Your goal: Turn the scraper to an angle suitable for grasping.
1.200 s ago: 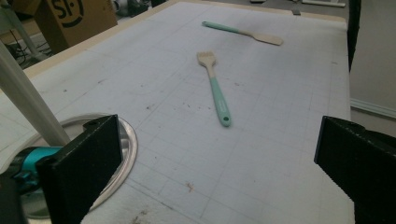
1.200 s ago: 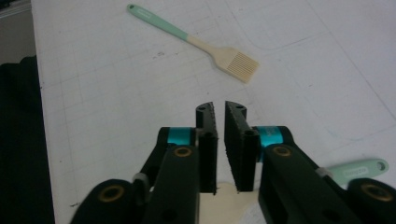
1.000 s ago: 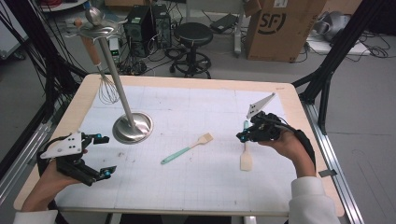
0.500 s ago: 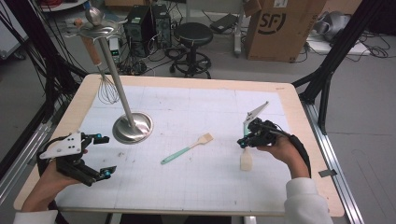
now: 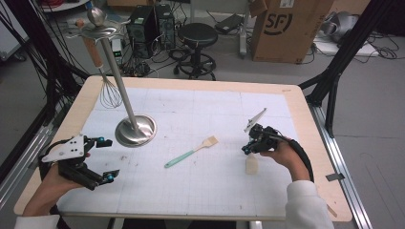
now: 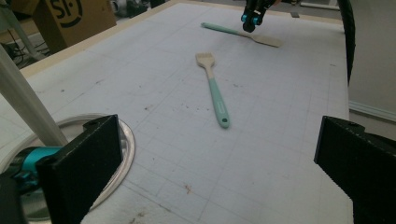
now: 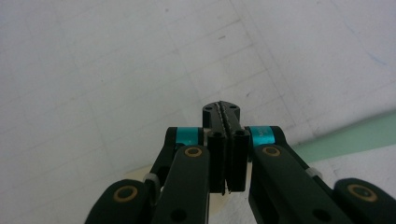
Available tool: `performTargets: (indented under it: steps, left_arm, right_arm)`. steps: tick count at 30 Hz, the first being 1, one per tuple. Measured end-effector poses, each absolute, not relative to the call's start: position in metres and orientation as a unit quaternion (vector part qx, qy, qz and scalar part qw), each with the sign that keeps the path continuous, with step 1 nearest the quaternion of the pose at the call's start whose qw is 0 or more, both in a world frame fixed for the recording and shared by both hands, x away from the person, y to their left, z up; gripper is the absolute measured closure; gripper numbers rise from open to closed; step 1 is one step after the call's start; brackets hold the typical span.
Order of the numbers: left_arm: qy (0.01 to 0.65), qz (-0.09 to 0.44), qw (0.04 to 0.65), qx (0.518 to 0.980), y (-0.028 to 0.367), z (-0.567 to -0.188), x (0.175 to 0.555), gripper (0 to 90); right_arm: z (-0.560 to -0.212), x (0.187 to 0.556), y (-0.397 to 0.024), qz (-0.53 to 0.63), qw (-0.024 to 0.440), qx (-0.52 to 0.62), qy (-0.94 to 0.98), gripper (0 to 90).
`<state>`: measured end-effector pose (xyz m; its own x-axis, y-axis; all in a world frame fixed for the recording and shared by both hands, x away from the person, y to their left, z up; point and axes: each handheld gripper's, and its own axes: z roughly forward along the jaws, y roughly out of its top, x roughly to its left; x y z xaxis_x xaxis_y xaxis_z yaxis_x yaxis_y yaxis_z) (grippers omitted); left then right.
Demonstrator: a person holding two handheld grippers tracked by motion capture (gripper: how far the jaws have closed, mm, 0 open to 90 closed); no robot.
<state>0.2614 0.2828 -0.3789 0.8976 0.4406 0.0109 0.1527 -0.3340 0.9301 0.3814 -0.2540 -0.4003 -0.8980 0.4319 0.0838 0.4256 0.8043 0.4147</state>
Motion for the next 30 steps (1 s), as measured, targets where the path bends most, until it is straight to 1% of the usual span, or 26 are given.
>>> performTargets:
  steps: [7, 17, 23, 30]
  left_arm:
    - [0.185, 0.132, 0.546, 0.806, 0.281, -0.379, 0.262, 1.6]
    - [0.184, 0.13, 0.544, 0.808, 0.28, -0.381, 0.262, 1.7]
    - [0.186, 0.13, 0.545, 0.807, 0.281, -0.381, 0.261, 1.7]
    - [0.187, 0.131, 0.544, 0.807, 0.283, -0.381, 0.261, 1.7]
  right_arm:
    - [-0.407, 0.384, -0.256, 0.199, 0.016, 0.232, 0.952, 89.2]
    - [-0.414, 0.386, -0.255, 0.169, 0.014, 0.239, 0.956, 89.2]
    - [-0.414, 0.383, -0.259, 0.165, 0.007, 0.242, 0.956, 89.2]
    - [-0.414, 0.376, -0.273, 0.168, -0.003, 0.249, 0.954, 89.2]
